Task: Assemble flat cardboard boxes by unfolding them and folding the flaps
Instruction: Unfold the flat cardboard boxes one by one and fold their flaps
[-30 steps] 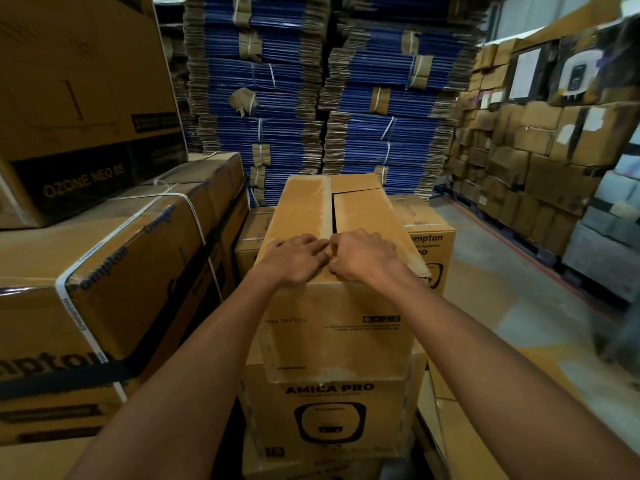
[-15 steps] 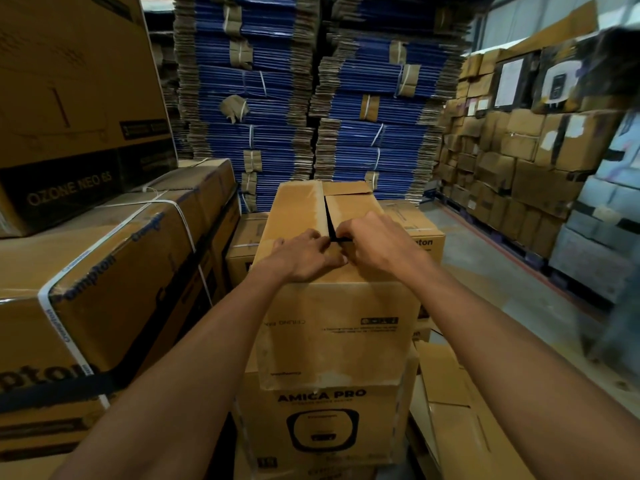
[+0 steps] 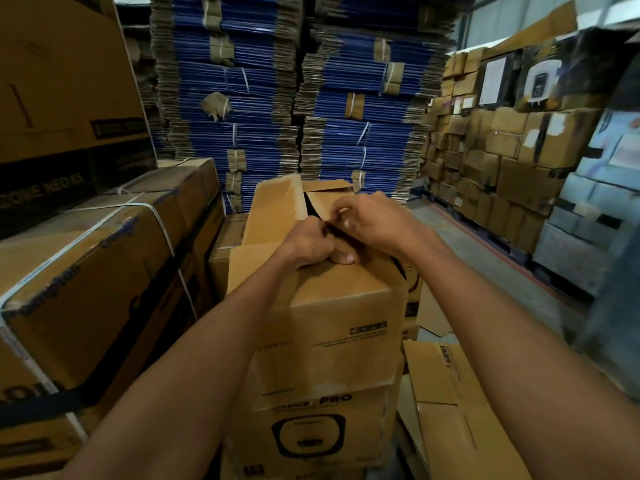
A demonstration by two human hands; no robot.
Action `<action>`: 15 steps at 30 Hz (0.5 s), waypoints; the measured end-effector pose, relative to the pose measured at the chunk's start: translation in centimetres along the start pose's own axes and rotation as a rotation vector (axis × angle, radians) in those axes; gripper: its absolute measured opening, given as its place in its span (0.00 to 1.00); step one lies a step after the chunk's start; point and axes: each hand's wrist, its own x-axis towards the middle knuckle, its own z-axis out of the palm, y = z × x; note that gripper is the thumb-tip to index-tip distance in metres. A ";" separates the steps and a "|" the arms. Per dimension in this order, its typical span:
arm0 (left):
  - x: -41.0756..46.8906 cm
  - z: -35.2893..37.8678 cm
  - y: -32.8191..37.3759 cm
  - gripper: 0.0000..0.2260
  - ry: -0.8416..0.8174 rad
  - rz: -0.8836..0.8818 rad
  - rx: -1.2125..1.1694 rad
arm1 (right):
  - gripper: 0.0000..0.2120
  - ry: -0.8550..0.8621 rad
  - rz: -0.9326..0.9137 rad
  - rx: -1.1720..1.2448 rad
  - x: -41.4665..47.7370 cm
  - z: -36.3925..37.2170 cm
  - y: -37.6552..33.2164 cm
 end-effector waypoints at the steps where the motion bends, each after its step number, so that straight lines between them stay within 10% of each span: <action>1: -0.2 -0.2 0.2 0.23 0.027 -0.011 0.001 | 0.12 -0.012 0.010 0.025 0.2 -0.4 0.2; 15: -3.0 -2.8 4.0 0.19 0.301 0.077 0.020 | 0.14 -0.025 0.095 0.161 2.7 -2.7 4.2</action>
